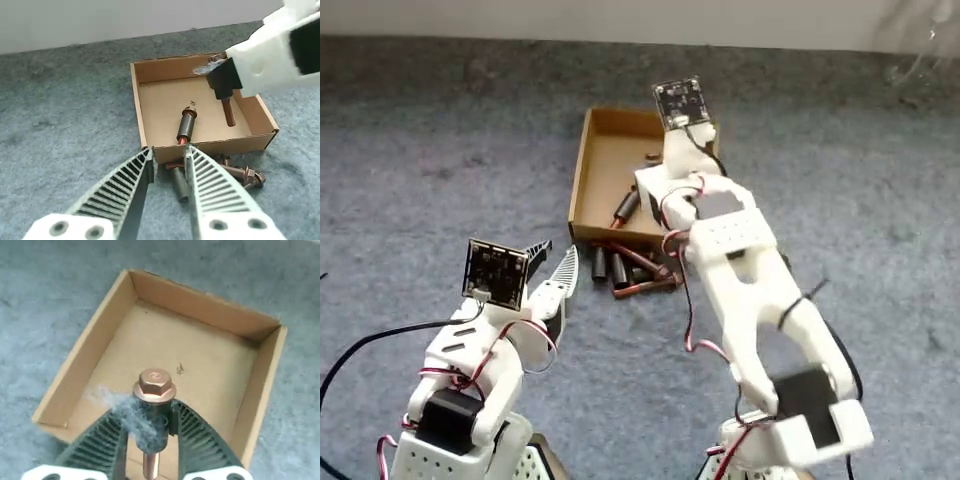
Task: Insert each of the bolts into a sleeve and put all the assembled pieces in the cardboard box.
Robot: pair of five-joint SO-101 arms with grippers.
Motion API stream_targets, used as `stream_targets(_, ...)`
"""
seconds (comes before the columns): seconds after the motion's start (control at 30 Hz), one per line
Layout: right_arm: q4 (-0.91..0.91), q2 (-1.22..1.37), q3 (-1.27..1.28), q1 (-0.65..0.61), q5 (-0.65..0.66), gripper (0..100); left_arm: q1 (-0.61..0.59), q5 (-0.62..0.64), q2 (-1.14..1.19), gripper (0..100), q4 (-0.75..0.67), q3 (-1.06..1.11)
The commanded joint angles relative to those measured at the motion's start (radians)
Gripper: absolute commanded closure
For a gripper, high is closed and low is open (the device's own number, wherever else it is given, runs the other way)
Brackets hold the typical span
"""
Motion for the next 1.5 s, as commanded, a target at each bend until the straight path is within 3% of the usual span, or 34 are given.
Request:
stream_targets(0.0, -0.008, 0.082, -0.177, 0.048, -0.092, 99.4, -0.002, -0.009, -0.005, 90, -0.023, -0.008)
stream_targets(0.37, 0.352, 0.446, -0.501, 0.090, -0.150, 99.4, -0.002, -0.011, -0.005, 90, -0.043, -0.002)
stream_targets(0.6, 0.398, 0.591, -0.559, 0.090, -0.149, 98.6, -0.002, -0.011, -0.005, 90, -0.041, -0.002)
stream_targets(0.83, 0.404, 0.590, -0.559, 0.071, -0.198, 74.9, -0.002, -0.011, -0.005, 90, -0.041, -0.002)
stream_targets(0.93, 0.403, 0.539, -0.559, 0.044, -0.198, 70.5, -0.002, -0.011, -0.005, 90, -0.041, -0.002)
stream_targets(1.1, 0.440, 0.351, -0.559, 0.024, -0.198, 70.6, -0.002, -0.011, -0.005, 90, -0.041, -0.002)
stream_targets(1.23, 0.576, 0.145, -0.559, 0.025, -0.198, 71.6, -0.002, -0.011, -0.005, 90, -0.043, -0.002)
stream_targets(1.47, 0.773, -0.159, -0.469, 0.036, -0.198, 95.7, -0.008, -0.011, -0.004, 90, -0.043, -0.008)
